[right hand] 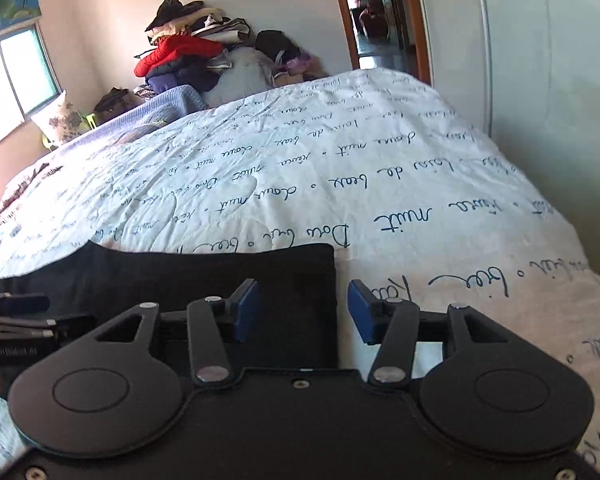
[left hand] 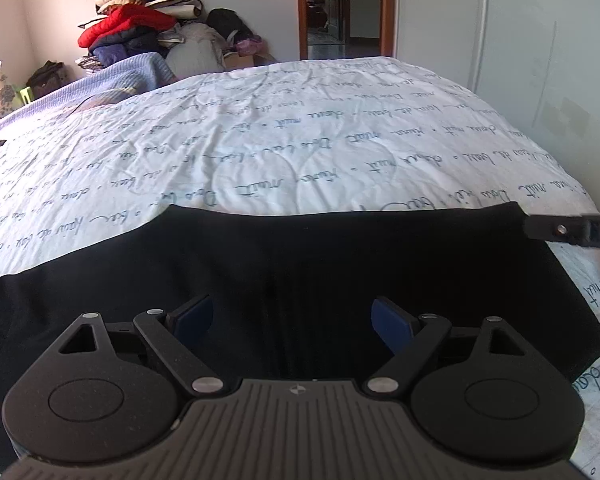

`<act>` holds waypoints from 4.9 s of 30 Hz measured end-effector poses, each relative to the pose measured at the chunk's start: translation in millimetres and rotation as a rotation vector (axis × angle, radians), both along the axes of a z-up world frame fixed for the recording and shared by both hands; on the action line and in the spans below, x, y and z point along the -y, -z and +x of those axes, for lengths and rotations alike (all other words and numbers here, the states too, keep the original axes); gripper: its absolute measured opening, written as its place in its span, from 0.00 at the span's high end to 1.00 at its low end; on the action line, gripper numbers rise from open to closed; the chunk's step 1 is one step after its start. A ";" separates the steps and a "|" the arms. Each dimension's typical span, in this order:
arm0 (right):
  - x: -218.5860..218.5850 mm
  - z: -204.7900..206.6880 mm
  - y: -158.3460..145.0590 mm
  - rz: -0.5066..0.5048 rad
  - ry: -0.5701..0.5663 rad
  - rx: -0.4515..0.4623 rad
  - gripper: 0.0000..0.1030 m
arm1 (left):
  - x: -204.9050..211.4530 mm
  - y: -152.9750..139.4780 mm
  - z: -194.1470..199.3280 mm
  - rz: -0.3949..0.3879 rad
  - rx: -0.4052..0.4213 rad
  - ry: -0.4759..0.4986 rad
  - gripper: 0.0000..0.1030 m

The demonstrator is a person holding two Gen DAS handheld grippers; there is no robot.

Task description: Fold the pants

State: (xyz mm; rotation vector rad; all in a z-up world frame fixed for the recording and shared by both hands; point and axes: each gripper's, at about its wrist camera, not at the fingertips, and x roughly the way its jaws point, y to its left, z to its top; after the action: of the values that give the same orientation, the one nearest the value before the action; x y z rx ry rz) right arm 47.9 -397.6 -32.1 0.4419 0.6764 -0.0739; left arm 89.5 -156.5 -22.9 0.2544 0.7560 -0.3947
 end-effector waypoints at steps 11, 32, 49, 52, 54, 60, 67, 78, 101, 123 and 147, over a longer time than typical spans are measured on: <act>30.5 37.2 24.1 0.244 -0.090 -0.014 0.88 | 67.6 15.4 -30.6 0.066 0.003 0.148 0.12; -22.1 -94.5 2.2 -0.099 -0.070 0.052 0.45 | 76.9 15.9 -14.7 0.044 -0.001 0.104 0.08; -114.8 -95.3 19.8 -0.682 -0.079 0.064 0.46 | 88.9 13.3 -18.3 0.065 0.017 0.116 0.08; -133.8 -93.8 27.5 -0.907 -0.037 0.050 0.42 | 91.3 13.1 -19.8 0.069 0.022 0.124 0.08; -147.8 -92.2 37.2 -1.051 -0.039 0.036 0.42 | 93.2 13.5 -19.8 0.073 0.025 0.132 0.08; -153.4 -88.6 57.3 -1.127 -0.115 -0.075 0.86 | 96.7 15.6 -22.4 0.088 0.028 0.148 0.07; -141.1 -95.3 45.1 -1.067 -0.107 -0.096 0.97 | 90.2 16.6 -18.7 0.071 0.018 0.135 0.05; -90.2 -107.5 -22.5 -0.701 -0.249 -0.032 0.84 | 73.9 10.4 -15.8 0.098 0.088 0.115 0.05; -151.1 186.5 -10.7 -0.094 -0.673 0.059 0.55 | -76.3 10.5 48.7 0.055 0.048 -0.232 0.04; -181.6 200.6 -2.0 -0.180 -0.572 0.040 0.92 | -113.4 22.9 68.3 0.004 -0.008 -0.288 0.01; -203.5 66.0 -10.0 -0.254 -0.200 0.080 0.12 | -127.1 20.2 50.0 0.031 0.009 -0.251 0.00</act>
State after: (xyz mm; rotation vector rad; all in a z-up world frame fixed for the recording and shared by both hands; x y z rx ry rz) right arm 113.9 -194.1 -22.1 0.1316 0.6194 0.0467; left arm 139.5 -29.4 -43.1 0.1877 0.7751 -0.1442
